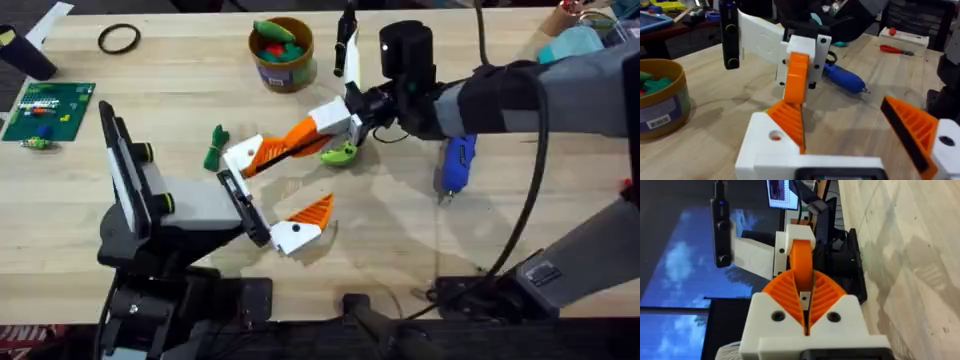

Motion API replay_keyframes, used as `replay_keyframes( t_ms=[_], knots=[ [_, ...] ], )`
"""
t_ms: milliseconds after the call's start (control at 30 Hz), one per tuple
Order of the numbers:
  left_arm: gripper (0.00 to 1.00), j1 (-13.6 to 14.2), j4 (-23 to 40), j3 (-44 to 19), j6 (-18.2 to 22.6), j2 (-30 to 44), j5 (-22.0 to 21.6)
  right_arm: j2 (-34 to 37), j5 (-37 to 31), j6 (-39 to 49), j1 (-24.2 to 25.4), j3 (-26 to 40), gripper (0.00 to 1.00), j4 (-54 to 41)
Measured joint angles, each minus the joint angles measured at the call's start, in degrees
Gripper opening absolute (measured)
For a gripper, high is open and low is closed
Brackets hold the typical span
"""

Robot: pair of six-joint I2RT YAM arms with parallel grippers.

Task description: Pick up the gripper from the table and insert it into the empty holder that is missing its gripper. Then pick up a screw, insert it into the mounting hole, and use the screwdriver to tighten it. Finally, clean up the table by picking up the vegetable and placing it into the bucket.

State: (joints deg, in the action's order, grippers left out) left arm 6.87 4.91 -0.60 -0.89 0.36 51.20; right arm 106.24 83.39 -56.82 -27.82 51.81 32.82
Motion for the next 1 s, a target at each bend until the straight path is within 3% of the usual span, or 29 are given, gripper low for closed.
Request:
replay_keyframes(
  t_ms=[1000],
  knots=[
    [0.983, -0.28, -0.02, 0.0, -0.42, 0.02, -1.65, -0.55, -4.23, -4.26, -0.84, 0.87, 0.007, -0.04]
  ],
)
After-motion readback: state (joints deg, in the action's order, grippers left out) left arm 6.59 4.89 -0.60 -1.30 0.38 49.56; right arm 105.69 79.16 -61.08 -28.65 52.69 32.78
